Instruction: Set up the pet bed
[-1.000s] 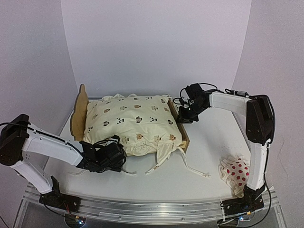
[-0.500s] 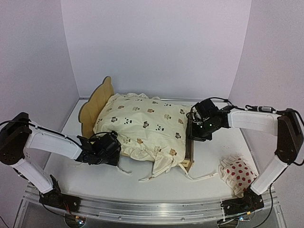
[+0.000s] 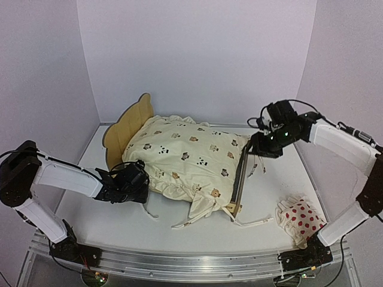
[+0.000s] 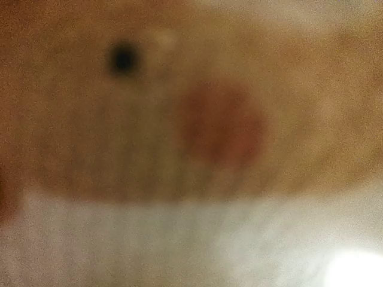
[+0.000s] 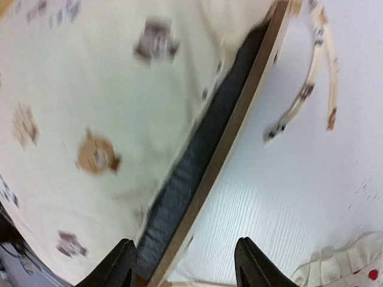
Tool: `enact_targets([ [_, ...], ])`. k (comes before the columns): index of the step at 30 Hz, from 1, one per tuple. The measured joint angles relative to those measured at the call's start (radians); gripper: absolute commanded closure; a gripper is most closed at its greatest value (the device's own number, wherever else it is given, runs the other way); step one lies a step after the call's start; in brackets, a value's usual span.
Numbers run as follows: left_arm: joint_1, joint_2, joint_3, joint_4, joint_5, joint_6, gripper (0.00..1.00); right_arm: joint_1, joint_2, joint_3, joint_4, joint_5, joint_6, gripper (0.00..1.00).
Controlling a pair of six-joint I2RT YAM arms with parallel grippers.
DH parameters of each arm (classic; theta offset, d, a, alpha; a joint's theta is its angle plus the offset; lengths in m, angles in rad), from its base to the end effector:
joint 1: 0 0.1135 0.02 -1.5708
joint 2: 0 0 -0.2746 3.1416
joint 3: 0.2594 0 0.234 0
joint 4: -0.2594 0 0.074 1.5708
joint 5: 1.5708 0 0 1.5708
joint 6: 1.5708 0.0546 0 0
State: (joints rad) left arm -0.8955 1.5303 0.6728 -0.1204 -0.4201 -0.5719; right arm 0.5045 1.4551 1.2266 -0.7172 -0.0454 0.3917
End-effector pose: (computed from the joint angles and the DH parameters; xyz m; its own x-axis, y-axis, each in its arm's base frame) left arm 0.1871 -0.1980 0.1534 -0.7445 0.1391 -0.6529 0.1989 0.9799 -0.0180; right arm 0.2592 0.1459 0.2893 -0.8493 -0.0333 -0.5268 -0.1968 0.9461 0.2574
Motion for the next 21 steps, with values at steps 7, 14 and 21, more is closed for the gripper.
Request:
enact_targets([
  [7,0.000,-0.042,-0.015,0.008,0.040,-0.003,0.74,-0.183,0.365,0.516,0.027,-0.015,-0.076,0.66],
  [14,-0.018,-0.054,-0.015,0.017,0.106,-0.009,0.74,-0.259,0.857,1.000,-0.046,-0.128,-0.130,0.86],
  [21,-0.046,-0.048,-0.001,0.018,0.120,-0.013,0.75,-0.289,1.036,1.137,-0.116,-0.252,-0.186,0.94],
])
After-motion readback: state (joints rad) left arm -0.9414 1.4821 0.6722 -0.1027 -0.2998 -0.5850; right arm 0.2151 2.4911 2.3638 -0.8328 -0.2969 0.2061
